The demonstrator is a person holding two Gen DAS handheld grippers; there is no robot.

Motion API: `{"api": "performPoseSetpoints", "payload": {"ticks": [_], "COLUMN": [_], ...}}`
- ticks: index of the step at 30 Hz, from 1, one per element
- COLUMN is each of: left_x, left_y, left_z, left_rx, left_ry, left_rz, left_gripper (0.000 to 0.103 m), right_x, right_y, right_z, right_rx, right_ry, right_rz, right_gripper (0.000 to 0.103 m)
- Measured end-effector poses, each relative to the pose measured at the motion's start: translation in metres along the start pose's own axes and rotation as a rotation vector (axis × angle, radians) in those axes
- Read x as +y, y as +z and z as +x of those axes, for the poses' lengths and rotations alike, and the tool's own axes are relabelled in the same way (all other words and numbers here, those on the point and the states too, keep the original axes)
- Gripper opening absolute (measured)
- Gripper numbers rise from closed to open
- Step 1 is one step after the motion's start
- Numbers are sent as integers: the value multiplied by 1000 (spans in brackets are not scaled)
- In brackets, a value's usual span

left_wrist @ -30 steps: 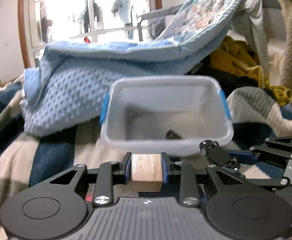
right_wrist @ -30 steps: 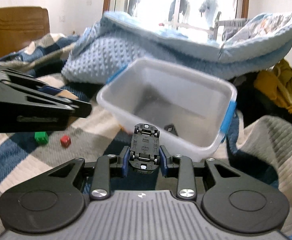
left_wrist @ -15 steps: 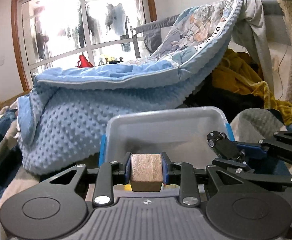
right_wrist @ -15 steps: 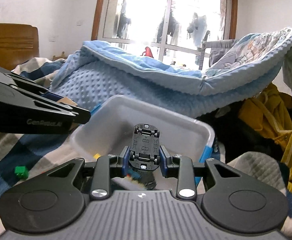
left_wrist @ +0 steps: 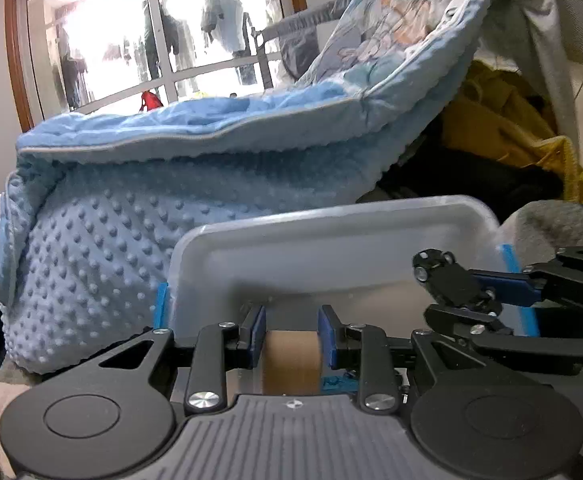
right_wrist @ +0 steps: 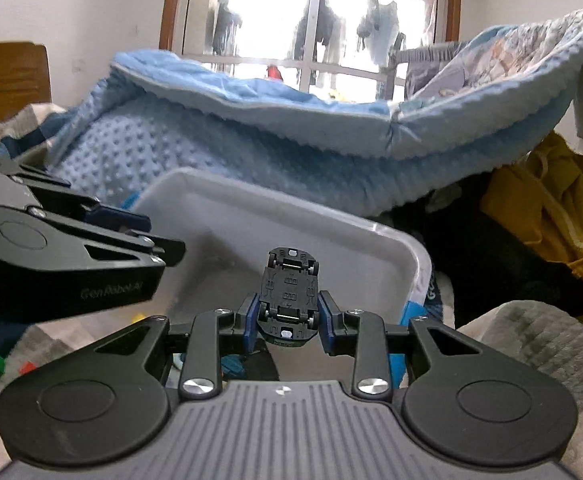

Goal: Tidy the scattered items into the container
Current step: 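Carry the wooden block and black car over the white bin, then open both tools to drop the block and car into the bin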

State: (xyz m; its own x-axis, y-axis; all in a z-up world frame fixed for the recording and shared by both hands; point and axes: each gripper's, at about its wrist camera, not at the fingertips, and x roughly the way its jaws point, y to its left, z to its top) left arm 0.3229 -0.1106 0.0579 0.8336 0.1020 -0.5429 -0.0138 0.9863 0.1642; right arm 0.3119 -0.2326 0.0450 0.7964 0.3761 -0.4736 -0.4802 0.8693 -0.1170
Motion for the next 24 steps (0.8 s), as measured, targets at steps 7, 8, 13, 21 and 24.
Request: {"api": "performPoseSetpoints", "payload": {"ticks": [7,8,13,21,24], "left_x": [5,6,7,33,52], "left_y": [3,3,-2,-21,-41], "left_z": [17,17,9,-46,-72], "left_rx": [-1,-3,-6,-41,-44], "left_ry": [-11,-20,-24,-8,26], "left_rz": [-10,-17,-23,-82,-96], "left_gripper": [35,42,65,74,75], "right_x": [-12,-13,-6,5,17], "right_y": [-7,-7,-5,-6,-7], "right_z": [23,22,12,-23,-41], "right_rx": [55,47,5,-35,-57], "right_ry": [-2,-1,-34,-12,9], "right_rz": [20,20,-21,-16,-24], "right_gripper": [48,57,86,86,86]}}
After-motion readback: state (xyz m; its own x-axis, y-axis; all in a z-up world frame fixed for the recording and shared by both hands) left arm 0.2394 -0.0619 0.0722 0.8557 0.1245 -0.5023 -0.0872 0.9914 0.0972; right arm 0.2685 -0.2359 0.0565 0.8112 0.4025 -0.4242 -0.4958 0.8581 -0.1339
